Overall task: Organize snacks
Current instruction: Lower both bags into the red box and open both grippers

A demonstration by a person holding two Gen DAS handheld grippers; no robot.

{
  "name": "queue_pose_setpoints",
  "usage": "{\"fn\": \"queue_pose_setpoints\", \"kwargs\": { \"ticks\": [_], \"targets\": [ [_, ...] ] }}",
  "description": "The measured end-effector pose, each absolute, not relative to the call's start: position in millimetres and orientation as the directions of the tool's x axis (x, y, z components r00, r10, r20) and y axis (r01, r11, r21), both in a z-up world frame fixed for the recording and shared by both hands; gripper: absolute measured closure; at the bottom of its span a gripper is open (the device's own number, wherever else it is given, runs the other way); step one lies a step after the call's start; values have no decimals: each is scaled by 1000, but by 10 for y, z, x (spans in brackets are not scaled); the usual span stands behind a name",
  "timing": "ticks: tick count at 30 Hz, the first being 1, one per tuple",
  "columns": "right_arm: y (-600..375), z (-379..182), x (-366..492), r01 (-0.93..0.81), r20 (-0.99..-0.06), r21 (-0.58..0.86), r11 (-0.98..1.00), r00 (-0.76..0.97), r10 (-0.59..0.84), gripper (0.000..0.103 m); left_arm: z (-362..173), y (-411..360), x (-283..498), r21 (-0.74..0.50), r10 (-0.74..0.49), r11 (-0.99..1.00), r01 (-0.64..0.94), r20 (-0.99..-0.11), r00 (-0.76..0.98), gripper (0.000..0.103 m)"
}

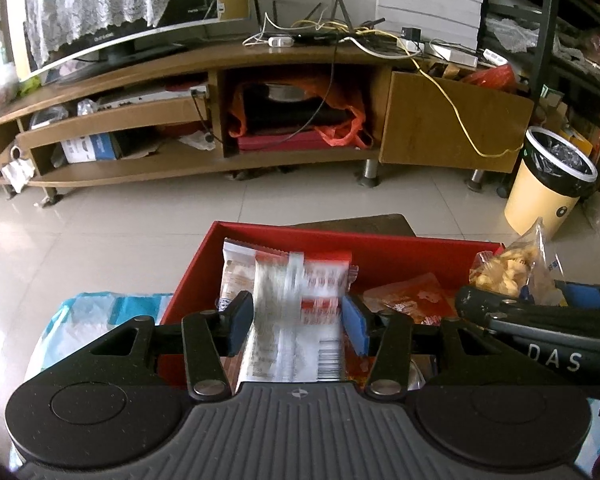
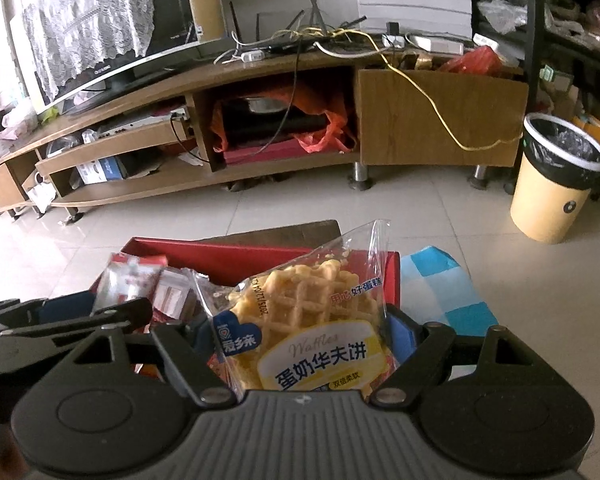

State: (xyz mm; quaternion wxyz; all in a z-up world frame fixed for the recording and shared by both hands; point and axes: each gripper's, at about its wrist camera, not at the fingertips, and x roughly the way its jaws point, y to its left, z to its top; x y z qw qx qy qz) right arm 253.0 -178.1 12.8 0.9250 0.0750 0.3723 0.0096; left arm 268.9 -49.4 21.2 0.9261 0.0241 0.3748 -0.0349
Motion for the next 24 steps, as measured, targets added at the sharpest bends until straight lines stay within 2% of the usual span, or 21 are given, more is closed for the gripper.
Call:
{"fn": "queue_pose_setpoints", "kwargs": {
  "ticks": [8,24],
  "targets": [
    [-1786,112,2571,51,-695,148,988,716,67,23,250,-447,2687,32,-16,998,52,-684,729,27],
    [-1769,177,2523,50,-671,165,985,738,74,19,462,-358,2605,52,32,999,2,-644,764,19]
  ]
}}
